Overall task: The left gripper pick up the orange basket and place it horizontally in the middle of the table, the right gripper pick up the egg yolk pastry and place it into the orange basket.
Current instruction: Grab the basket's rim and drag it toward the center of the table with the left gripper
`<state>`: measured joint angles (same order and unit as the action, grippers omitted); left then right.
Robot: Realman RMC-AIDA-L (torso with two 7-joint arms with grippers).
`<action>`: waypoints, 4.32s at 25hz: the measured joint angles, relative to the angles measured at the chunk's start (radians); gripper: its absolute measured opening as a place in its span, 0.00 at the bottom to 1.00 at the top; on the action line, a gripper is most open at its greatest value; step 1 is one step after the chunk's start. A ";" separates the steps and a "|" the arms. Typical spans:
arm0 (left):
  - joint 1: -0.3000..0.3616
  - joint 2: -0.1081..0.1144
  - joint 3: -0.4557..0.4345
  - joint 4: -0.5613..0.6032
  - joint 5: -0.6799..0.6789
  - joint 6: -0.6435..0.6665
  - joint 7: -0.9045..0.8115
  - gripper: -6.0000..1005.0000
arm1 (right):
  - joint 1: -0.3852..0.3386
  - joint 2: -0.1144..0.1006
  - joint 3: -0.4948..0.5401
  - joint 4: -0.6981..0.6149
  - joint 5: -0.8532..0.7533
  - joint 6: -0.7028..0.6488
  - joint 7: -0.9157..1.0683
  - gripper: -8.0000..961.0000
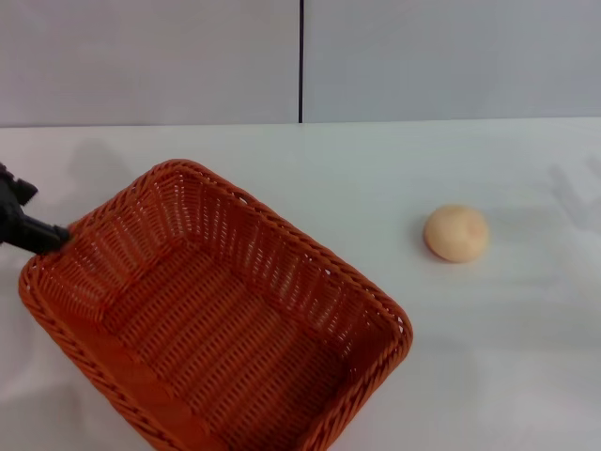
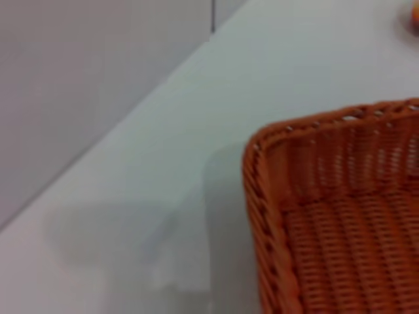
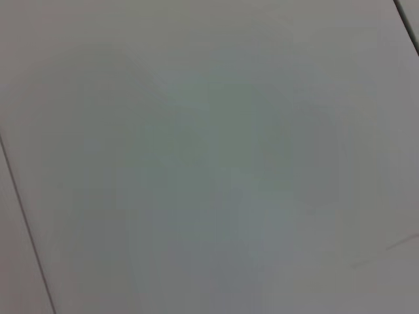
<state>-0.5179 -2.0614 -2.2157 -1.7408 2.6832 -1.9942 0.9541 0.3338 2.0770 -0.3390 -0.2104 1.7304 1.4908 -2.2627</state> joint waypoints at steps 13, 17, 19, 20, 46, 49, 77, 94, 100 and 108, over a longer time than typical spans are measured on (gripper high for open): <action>0.050 -0.007 0.167 0.022 -0.101 0.107 -0.101 0.70 | -0.012 0.000 -0.004 0.005 -0.005 0.001 -0.010 0.68; 0.072 -0.007 0.241 0.034 -0.102 0.177 -0.118 0.70 | -0.022 0.000 0.000 0.005 -0.005 0.002 -0.011 0.68; 0.080 -0.007 0.269 0.035 -0.102 0.214 -0.124 0.70 | -0.026 0.000 0.000 0.005 -0.005 0.002 -0.011 0.68; 0.087 -0.007 0.294 0.036 -0.102 0.248 -0.131 0.70 | -0.027 0.000 0.000 0.005 -0.005 0.002 -0.011 0.68; 0.055 0.001 0.408 0.182 0.075 0.464 -0.124 0.69 | -0.023 -0.002 0.000 0.005 -0.002 -0.014 -0.011 0.68; 0.038 0.001 0.408 0.210 0.110 0.469 -0.119 0.69 | -0.021 -0.001 0.000 0.005 -0.002 -0.020 -0.011 0.68; -0.068 0.002 0.461 0.338 0.205 0.365 -0.234 0.65 | -0.003 0.000 -0.002 0.021 0.002 -0.038 -0.013 0.68; -0.105 0.001 0.380 0.403 0.204 0.374 -0.279 0.25 | 0.013 0.000 -0.002 0.029 0.001 -0.045 -0.014 0.68; -0.158 -0.001 0.254 0.427 0.196 0.326 -0.325 0.25 | 0.019 0.000 -0.001 0.029 0.001 -0.050 -0.014 0.68; -0.180 0.003 0.237 0.462 0.203 0.314 -0.446 0.21 | 0.030 -0.002 0.002 0.054 0.043 -0.052 -0.005 0.68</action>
<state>-0.6976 -2.0582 -1.9786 -1.2792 2.8859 -1.6799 0.5085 0.3636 2.0752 -0.3374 -0.1569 1.7735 1.4385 -2.2678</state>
